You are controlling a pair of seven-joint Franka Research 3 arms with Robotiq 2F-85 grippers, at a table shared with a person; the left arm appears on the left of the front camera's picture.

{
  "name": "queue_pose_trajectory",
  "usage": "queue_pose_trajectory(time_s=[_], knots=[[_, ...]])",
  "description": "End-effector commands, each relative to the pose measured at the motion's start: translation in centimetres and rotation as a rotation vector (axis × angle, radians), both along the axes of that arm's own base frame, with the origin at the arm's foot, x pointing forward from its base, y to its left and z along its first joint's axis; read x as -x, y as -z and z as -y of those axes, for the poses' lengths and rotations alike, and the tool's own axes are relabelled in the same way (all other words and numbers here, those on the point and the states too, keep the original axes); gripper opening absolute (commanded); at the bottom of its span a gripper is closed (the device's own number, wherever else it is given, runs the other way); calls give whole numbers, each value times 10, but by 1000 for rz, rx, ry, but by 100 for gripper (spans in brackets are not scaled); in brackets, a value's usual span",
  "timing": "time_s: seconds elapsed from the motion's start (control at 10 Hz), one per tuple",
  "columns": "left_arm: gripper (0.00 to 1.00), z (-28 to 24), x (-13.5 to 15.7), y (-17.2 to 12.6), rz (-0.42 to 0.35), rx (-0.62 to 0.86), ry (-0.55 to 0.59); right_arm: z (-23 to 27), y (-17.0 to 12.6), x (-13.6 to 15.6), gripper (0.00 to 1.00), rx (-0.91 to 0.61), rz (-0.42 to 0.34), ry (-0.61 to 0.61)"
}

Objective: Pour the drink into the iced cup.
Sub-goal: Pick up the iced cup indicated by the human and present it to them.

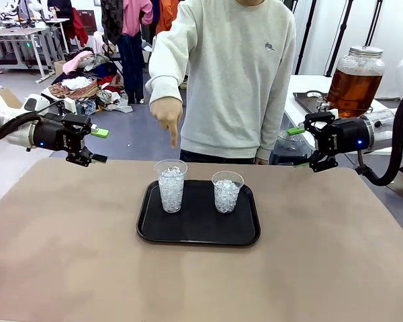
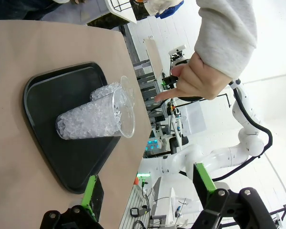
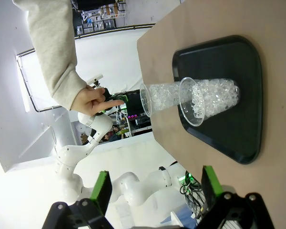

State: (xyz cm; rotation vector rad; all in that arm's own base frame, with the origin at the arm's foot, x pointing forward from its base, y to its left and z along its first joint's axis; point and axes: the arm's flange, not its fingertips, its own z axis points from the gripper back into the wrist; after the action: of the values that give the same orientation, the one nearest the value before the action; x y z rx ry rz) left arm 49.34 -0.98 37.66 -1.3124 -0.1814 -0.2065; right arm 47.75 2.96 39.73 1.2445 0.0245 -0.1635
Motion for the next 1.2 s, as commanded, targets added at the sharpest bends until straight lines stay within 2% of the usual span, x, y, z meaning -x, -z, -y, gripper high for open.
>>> queue_pose_trajectory(time_s=[0.0, 0.7, 0.8, 1.1], knots=[[100, 0, 1, 0, 2, 4, -1, 0, -1, 0, 100, -1, 2, -1], [100, 0, 0, 0, 0, 0, 0, 0, -1, 0, 100, -1, 2, -1], [100, 0, -2, -1, 62, -6, -2, 0, -1, 0, 100, -1, 2, -1], [100, 3, -5, 3, 376, -90, -7, 0, -1, 0, 100, -1, 2, -1]])
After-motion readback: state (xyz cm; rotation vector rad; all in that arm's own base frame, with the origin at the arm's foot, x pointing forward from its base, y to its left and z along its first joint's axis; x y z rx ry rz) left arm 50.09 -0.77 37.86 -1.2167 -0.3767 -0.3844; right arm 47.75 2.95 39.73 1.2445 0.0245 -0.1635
